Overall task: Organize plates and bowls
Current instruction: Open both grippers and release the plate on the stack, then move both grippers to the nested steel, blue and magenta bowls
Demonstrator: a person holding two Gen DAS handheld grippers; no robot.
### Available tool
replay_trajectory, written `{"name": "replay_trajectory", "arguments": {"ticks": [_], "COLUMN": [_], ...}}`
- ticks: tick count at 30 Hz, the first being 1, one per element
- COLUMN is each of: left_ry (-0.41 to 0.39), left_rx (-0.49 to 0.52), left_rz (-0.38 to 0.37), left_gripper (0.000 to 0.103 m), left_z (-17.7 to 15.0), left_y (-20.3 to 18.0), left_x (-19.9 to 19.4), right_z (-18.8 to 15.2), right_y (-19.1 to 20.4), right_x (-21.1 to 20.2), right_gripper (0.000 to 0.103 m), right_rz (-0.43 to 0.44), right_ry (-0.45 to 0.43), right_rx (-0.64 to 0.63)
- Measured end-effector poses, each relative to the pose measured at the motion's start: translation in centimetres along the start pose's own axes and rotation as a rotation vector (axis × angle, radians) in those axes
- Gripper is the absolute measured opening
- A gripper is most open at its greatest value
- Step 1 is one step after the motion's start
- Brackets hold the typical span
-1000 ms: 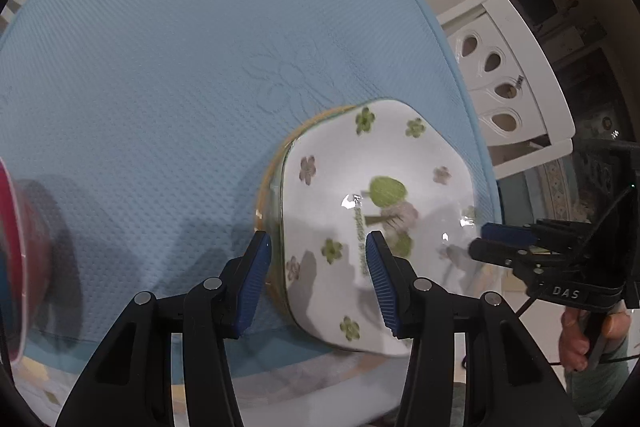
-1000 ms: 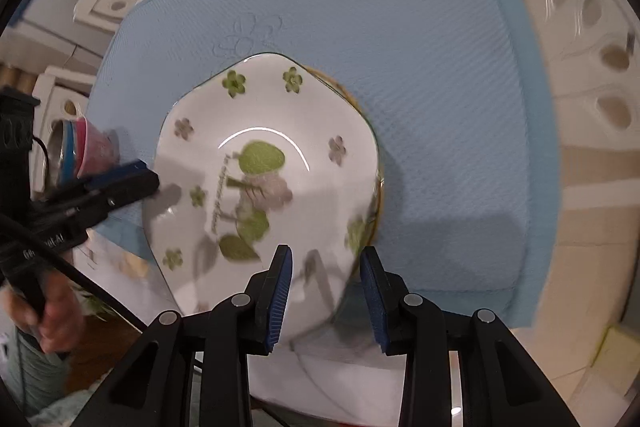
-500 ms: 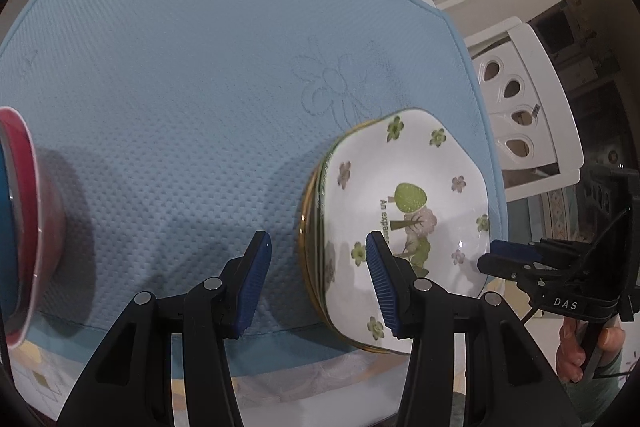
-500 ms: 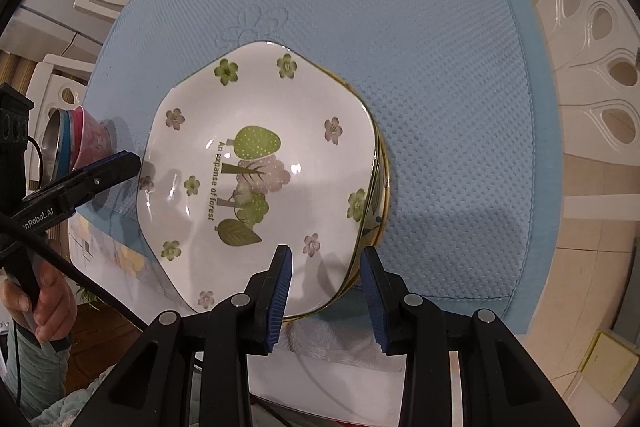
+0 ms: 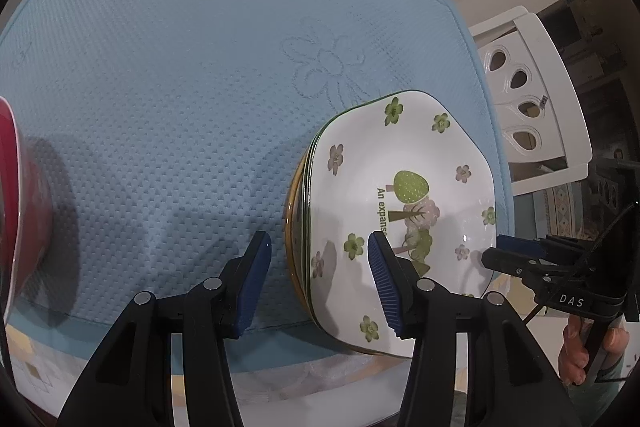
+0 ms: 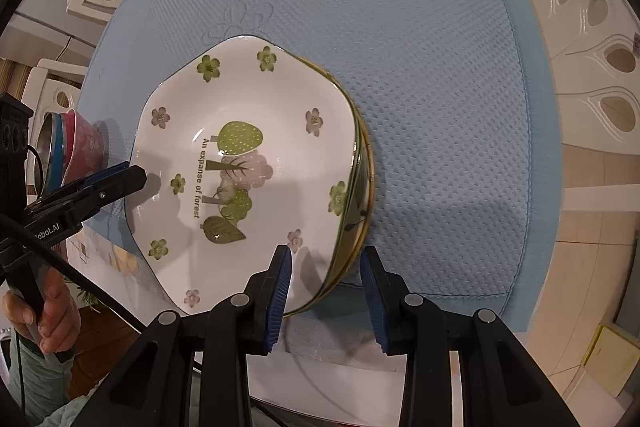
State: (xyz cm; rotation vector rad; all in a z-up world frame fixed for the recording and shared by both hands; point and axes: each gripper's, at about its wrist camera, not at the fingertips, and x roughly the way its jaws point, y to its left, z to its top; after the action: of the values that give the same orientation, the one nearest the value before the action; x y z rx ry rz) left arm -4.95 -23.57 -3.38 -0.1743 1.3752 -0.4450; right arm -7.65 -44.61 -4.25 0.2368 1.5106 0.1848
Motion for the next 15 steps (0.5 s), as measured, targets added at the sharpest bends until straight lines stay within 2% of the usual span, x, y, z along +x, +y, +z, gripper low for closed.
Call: {"name": "replay_trajectory", "arguments": {"ticks": [8, 12, 15], "left_ry": [-0.018, -0.056, -0.114], "left_rx": [0.0, -0.002, 0.004], "left_rz": [0.014, 0.014, 0.015], "left_gripper": [0.048, 0.048, 0.048], "left_z": [0.1, 0.4, 0.4], "left_y": [-0.5, -0.9, -1.2], "left_x": [-0.3, -1.9, -4.3], "right_z": [0.3, 0.7, 1.1], "right_y": [-0.8, -0.2, 1.2], "right_x": [-1.0, -2.8, -4.8], "right_gripper": [0.035, 0.035, 0.035], "right_rz": [0.003, 0.027, 0.047], "right_ry": [-0.034, -0.109, -0.188], "right_rx": [0.001, -0.023, -0.069]}}
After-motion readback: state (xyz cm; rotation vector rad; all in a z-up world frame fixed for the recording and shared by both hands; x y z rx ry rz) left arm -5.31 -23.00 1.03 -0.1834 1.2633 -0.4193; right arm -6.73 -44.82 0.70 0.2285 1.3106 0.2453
